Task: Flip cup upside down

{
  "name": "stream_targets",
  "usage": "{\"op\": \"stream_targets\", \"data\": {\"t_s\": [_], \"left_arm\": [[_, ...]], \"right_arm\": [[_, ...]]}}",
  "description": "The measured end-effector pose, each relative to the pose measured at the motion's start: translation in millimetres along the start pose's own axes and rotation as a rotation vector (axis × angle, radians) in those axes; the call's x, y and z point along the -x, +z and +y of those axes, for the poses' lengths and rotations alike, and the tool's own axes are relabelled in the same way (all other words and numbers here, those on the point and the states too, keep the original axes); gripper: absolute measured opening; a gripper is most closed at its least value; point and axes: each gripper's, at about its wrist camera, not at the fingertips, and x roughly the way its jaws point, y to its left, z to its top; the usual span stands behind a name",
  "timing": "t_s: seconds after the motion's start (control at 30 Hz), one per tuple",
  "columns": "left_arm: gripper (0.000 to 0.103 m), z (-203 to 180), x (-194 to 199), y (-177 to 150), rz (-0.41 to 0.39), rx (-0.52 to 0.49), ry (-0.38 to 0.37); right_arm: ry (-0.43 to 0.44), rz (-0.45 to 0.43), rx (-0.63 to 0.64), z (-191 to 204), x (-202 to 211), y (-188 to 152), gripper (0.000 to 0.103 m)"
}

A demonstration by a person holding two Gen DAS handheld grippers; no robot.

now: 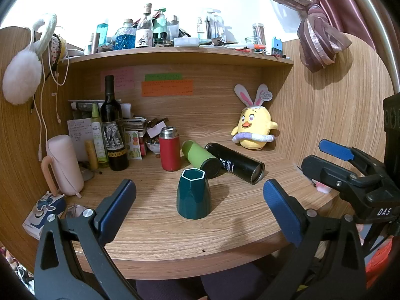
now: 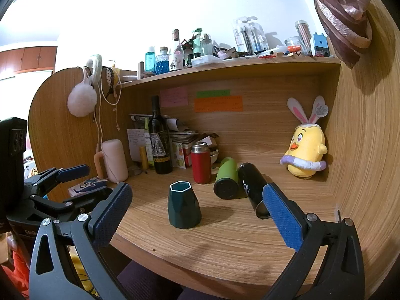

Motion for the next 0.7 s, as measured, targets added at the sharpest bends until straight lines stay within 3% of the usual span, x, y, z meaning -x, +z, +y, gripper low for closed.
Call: {"op": "stream_targets", "data": {"t_s": [0.7], "left_arm": [[0.103, 3.0, -4.5, 1.3, 0.024, 0.021, -0.039]], "right_arm": [[0.002, 0.002, 0.002, -0.1, 0.9, 0.6, 0.103]]}}
